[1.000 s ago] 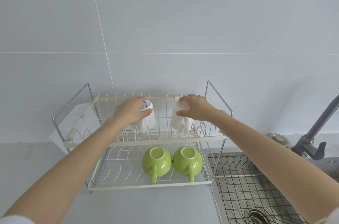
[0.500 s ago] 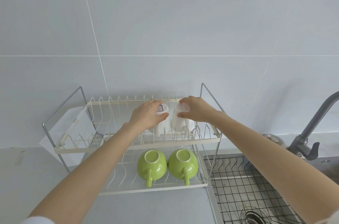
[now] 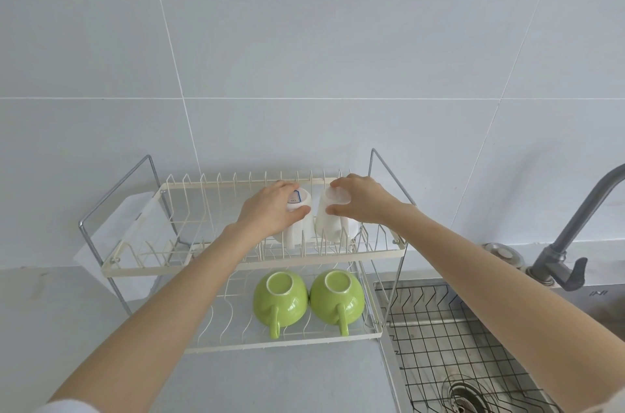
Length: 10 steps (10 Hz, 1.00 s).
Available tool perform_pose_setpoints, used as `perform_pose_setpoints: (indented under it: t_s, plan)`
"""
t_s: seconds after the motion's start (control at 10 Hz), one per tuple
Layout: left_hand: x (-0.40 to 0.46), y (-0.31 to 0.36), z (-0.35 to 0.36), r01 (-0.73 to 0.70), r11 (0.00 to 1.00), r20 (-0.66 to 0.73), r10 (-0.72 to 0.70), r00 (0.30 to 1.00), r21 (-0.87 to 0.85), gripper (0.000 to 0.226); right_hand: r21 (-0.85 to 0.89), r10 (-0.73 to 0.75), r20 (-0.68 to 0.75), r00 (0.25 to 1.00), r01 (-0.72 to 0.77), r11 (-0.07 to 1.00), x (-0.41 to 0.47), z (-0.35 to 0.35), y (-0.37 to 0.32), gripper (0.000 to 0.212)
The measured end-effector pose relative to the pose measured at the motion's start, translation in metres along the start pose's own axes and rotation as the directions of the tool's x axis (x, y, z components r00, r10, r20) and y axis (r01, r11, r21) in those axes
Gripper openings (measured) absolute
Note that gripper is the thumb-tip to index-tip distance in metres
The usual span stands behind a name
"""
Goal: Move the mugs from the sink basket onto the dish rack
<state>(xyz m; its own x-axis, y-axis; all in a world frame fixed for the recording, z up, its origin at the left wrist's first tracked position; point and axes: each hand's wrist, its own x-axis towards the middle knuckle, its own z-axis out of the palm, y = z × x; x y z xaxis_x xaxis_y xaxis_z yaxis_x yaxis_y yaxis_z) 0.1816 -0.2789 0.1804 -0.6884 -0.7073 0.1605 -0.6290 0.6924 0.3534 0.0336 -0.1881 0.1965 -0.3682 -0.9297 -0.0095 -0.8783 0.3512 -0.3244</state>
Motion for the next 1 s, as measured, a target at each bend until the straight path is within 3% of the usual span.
perform_pose_setpoints:
  t_s: [0.5, 0.8, 1.0]
  plan:
    - [0.003, 0.0, -0.002, 0.013, 1.0, 0.054, -0.012, 0.998, -0.012, 0.058, 0.001, -0.01, 0.005, 1.0, 0.01, 1.0, 0.0, 0.002, 0.0, 0.06]
    - [0.001, 0.003, -0.012, 0.002, 1.0, 0.096, -0.003, 0.995, 0.014, 0.058, -0.085, -0.024, 0.059, 0.998, 0.029, 0.996, -0.006, -0.009, -0.006, 0.061]
    - [-0.004, 0.014, -0.036, -0.035, 0.996, 0.04, 0.031, 0.999, 0.088, 0.057, -0.15, -0.042, 0.051, 0.998, 0.049, 0.987, -0.016, -0.033, -0.012, 0.061]
